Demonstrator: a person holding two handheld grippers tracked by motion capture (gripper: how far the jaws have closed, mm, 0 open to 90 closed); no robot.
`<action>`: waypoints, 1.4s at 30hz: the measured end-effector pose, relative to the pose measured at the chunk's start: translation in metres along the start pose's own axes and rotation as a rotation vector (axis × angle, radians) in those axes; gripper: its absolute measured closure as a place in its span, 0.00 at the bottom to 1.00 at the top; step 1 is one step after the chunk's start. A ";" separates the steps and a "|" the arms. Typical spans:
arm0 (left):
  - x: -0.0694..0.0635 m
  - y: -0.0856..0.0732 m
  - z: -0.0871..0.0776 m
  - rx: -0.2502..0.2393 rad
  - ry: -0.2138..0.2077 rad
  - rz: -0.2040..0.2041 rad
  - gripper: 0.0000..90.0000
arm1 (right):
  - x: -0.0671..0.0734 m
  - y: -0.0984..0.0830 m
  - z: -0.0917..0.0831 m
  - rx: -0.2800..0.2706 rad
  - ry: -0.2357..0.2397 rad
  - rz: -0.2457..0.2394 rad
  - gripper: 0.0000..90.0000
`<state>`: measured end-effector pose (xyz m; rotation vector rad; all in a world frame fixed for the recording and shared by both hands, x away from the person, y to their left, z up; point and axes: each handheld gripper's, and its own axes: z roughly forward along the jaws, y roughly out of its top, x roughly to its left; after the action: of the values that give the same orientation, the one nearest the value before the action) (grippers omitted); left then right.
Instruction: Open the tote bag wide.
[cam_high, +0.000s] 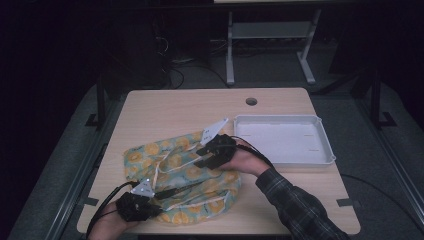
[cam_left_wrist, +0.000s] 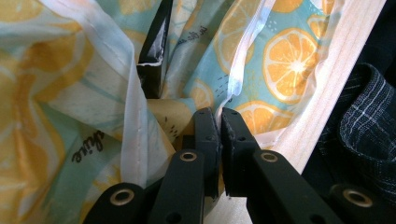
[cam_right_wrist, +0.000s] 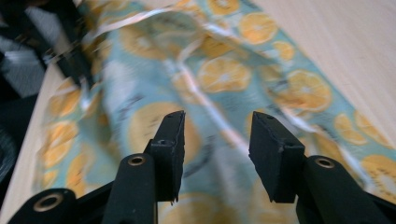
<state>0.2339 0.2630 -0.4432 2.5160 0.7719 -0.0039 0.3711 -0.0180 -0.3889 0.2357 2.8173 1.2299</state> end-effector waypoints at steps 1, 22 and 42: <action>0.000 0.000 0.000 -0.007 -0.001 -0.007 0.95 | -0.004 0.000 0.001 0.007 0.000 0.016 0.61; 0.000 -0.001 0.000 -0.009 -0.003 -0.003 0.95 | -0.024 -0.020 0.014 0.056 0.070 0.112 1.00; 0.000 -0.001 0.000 -0.013 -0.009 -0.021 0.95 | -0.026 -0.023 0.016 0.073 0.069 0.149 0.74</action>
<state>0.2334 0.2638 -0.4440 2.4937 0.7917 -0.0172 0.3963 -0.0261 -0.4167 0.4226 2.9542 1.1846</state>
